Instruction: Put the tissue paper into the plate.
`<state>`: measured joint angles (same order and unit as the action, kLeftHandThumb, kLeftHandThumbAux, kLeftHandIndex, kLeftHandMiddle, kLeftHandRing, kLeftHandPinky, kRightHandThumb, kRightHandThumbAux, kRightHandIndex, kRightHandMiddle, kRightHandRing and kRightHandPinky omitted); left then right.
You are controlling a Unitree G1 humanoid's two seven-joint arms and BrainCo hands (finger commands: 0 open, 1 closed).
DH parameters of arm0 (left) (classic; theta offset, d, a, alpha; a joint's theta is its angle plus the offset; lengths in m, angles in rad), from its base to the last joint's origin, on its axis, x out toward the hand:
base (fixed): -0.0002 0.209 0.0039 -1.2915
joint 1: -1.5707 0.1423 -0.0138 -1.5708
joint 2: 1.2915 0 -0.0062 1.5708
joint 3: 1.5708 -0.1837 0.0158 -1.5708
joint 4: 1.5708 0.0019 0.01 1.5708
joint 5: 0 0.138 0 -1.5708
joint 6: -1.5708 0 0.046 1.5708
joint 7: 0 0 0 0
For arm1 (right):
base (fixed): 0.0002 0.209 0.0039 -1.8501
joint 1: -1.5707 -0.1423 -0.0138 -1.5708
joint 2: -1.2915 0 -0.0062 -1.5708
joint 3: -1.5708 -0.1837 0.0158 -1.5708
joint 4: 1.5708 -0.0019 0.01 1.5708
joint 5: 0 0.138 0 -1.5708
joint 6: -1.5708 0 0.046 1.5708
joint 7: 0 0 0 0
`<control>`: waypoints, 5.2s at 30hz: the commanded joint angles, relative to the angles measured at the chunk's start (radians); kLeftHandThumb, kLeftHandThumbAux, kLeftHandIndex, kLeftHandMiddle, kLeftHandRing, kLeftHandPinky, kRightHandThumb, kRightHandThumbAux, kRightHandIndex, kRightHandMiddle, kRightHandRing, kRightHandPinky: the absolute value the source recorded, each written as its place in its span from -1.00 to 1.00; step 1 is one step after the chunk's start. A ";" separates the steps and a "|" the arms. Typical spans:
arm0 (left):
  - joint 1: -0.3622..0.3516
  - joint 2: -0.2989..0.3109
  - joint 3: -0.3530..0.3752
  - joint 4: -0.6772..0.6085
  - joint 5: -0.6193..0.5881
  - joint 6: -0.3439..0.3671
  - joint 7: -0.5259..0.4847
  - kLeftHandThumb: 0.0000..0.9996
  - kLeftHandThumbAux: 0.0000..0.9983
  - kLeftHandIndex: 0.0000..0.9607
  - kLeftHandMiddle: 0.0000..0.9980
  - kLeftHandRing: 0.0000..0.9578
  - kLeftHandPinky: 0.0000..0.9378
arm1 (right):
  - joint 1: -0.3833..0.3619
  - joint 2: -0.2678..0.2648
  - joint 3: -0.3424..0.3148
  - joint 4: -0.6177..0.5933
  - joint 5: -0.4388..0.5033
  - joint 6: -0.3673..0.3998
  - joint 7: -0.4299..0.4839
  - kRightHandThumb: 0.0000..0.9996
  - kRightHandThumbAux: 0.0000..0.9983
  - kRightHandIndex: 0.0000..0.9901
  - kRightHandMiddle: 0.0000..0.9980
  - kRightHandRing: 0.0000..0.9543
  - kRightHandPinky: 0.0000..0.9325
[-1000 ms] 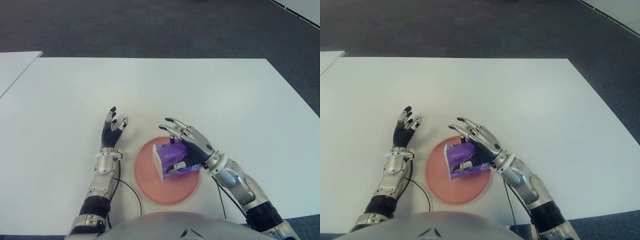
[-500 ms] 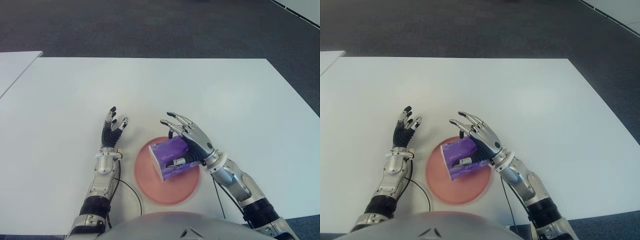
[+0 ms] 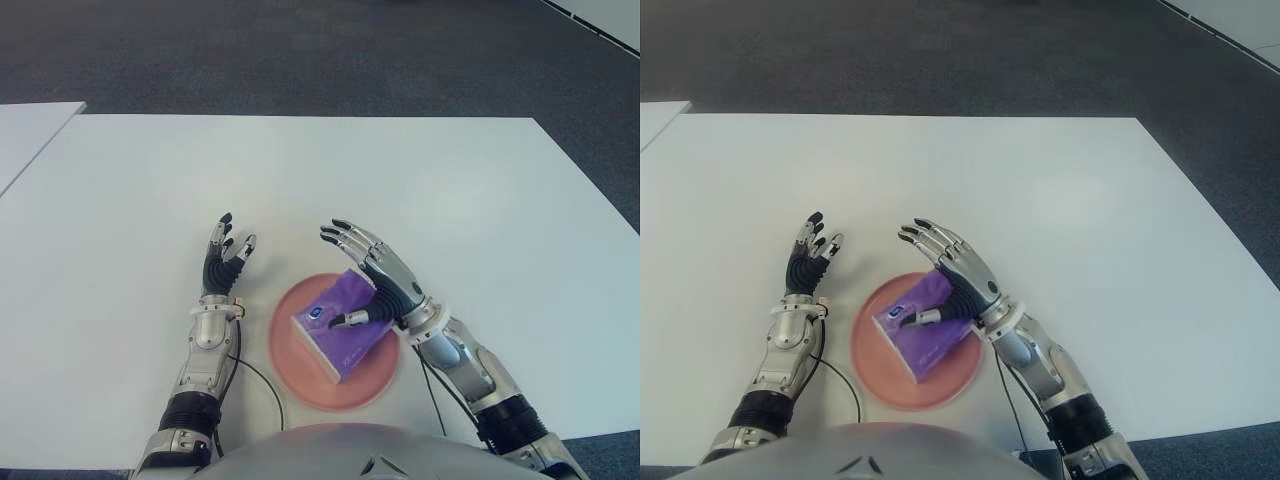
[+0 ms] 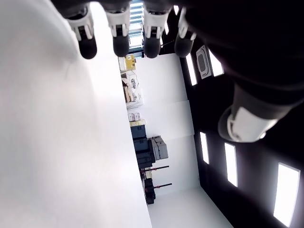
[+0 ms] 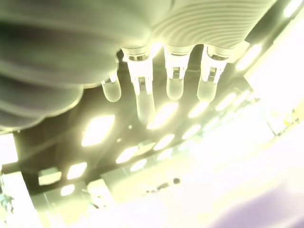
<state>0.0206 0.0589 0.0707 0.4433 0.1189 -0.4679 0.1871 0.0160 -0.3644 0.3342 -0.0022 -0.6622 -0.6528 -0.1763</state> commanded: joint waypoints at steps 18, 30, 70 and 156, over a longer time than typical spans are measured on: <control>0.007 -0.002 0.000 -0.008 0.004 0.014 0.006 -0.88 0.09 -1.00 -1.00 -1.00 -1.00 | -0.016 0.025 -0.027 -0.005 0.130 0.050 0.129 -0.65 -0.23 -1.00 -1.00 -1.00 -1.00; 0.002 0.005 0.004 -0.001 0.003 0.027 0.003 -0.89 0.08 -1.00 -1.00 -1.00 -1.00 | -0.159 0.050 -0.174 -0.078 0.412 0.218 0.270 -0.75 -0.25 -1.00 -1.00 -1.00 -1.00; 0.006 -0.002 -0.001 0.014 0.003 -0.017 0.011 -0.86 0.14 -1.00 -1.00 -1.00 -1.00 | -0.227 0.348 -0.434 -0.055 0.667 0.575 0.069 -0.86 0.04 -1.00 -1.00 -1.00 -1.00; -0.001 -0.012 0.012 -0.049 -0.025 0.021 -0.003 -0.86 0.07 -1.00 -1.00 -1.00 -1.00 | -0.150 0.209 -0.405 0.703 0.619 0.221 0.161 -0.95 -0.08 -1.00 -1.00 -1.00 -1.00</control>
<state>0.0173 0.0507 0.0933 0.3972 0.0815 -0.4577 0.1865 -0.1688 -0.1635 -0.0728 0.6462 -0.0491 -0.4536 -0.0335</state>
